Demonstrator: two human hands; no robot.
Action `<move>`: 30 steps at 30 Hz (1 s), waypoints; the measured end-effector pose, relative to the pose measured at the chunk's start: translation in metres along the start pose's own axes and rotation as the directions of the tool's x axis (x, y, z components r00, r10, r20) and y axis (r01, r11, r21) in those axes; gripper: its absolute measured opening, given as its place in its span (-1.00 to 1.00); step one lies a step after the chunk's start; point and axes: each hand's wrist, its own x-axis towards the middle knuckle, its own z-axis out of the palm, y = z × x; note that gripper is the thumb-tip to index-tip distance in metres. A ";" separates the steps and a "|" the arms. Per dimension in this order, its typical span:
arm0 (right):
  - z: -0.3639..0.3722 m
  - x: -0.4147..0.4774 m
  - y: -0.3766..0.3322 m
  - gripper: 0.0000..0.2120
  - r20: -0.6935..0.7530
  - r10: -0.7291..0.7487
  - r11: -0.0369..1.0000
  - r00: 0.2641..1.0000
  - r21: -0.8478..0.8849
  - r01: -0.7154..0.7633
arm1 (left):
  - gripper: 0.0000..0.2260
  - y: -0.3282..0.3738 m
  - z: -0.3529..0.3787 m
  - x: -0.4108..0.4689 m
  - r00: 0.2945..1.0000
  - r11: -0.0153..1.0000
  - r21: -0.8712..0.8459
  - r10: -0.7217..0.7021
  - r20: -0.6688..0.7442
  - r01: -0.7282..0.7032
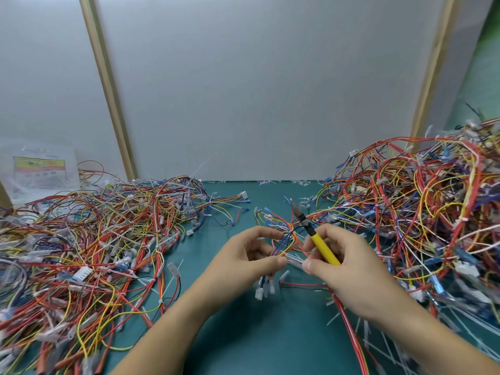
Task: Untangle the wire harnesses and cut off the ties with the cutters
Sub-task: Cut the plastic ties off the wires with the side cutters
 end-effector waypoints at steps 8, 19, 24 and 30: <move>0.000 0.002 0.002 -0.76 -0.063 0.007 1.000 0.998 0.027 -0.005 | -0.91 0.002 -0.002 0.001 0.992 0.992 0.034 -0.122 0.034 0.120; -0.002 0.001 -0.002 -0.90 -0.214 -0.073 0.997 0.974 -0.044 0.065 | -0.85 0.006 -0.005 -0.001 0.993 0.991 -0.071 -0.105 0.059 0.109; -0.008 -0.010 -0.028 -0.68 -0.301 -0.184 0.958 0.936 0.157 0.239 | -0.84 0.004 -0.003 0.002 0.985 0.987 -0.148 -0.085 -0.152 0.063; 0.016 -0.018 -0.025 -0.58 0.228 0.115 0.943 0.967 0.281 -0.178 | -0.79 0.003 -0.004 0.005 0.948 0.980 -0.198 -0.065 -0.310 0.003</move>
